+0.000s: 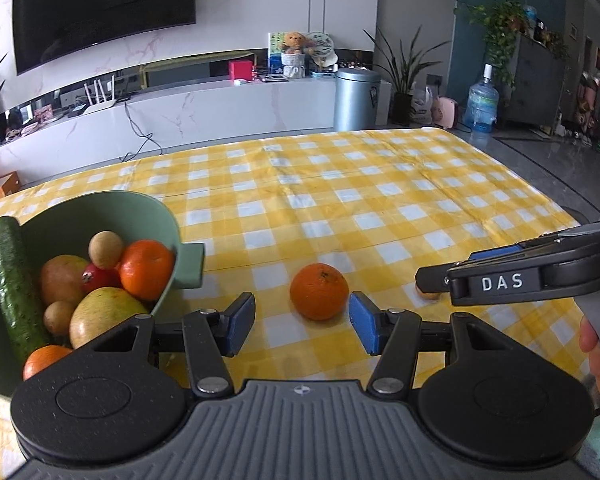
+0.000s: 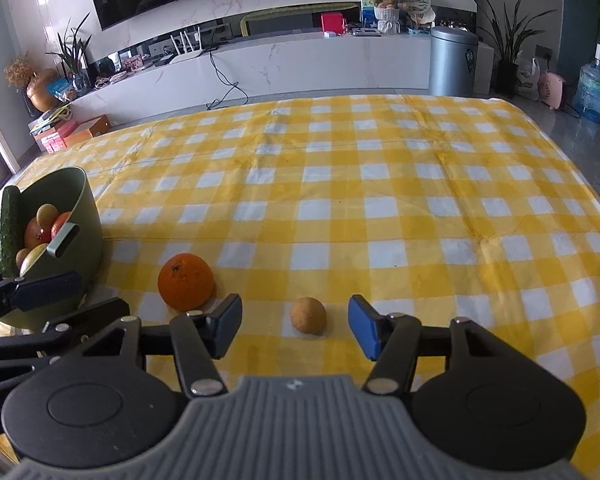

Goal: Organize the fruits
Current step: 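Move both tools toward the last tangerine and small brown fruit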

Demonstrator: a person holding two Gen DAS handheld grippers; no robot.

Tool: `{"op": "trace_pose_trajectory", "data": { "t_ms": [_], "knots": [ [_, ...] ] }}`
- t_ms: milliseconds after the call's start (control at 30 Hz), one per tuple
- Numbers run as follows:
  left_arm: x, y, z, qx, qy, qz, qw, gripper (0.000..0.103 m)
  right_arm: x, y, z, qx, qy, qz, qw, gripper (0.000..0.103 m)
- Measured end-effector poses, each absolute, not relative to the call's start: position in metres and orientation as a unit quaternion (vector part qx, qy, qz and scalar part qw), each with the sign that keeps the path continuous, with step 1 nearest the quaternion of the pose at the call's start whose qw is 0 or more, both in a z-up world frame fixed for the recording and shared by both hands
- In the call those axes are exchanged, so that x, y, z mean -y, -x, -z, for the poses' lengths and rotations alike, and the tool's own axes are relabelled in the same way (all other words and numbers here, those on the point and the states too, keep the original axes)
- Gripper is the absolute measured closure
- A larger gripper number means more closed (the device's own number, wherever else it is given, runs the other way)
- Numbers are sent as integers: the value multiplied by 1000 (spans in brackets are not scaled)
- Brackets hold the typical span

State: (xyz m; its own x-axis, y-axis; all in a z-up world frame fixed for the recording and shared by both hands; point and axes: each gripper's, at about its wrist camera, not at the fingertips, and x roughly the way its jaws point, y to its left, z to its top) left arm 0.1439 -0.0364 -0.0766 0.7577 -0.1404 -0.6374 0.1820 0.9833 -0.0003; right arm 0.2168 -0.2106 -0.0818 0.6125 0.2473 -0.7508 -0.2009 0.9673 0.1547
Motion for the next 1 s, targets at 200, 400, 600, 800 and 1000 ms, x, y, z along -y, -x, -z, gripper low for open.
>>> {"op": "trace_pose_trajectory", "data": {
  "t_ms": [200, 400, 600, 800, 1000],
  "knots": [
    [38, -158, 86, -349, -29, 105, 931, 39, 209, -227, 94, -449, -30, -112, 886, 54],
    [31, -176, 92, -361, 8, 118, 925, 39, 209, -233, 102, -467, -40, -116, 876, 64],
    [29, -189, 99, -374, 22, 117, 920, 39, 205, -235, 105, -472, -33, -118, 873, 69],
    [36, -193, 108, -385, 17, 115, 916, 39, 204, -238, 107, -473, -34, -118, 872, 72],
    [36, -197, 113, -394, 19, 110, 912, 41, 202, -237, 107, -471, -28, -116, 874, 77]
  ]
}}
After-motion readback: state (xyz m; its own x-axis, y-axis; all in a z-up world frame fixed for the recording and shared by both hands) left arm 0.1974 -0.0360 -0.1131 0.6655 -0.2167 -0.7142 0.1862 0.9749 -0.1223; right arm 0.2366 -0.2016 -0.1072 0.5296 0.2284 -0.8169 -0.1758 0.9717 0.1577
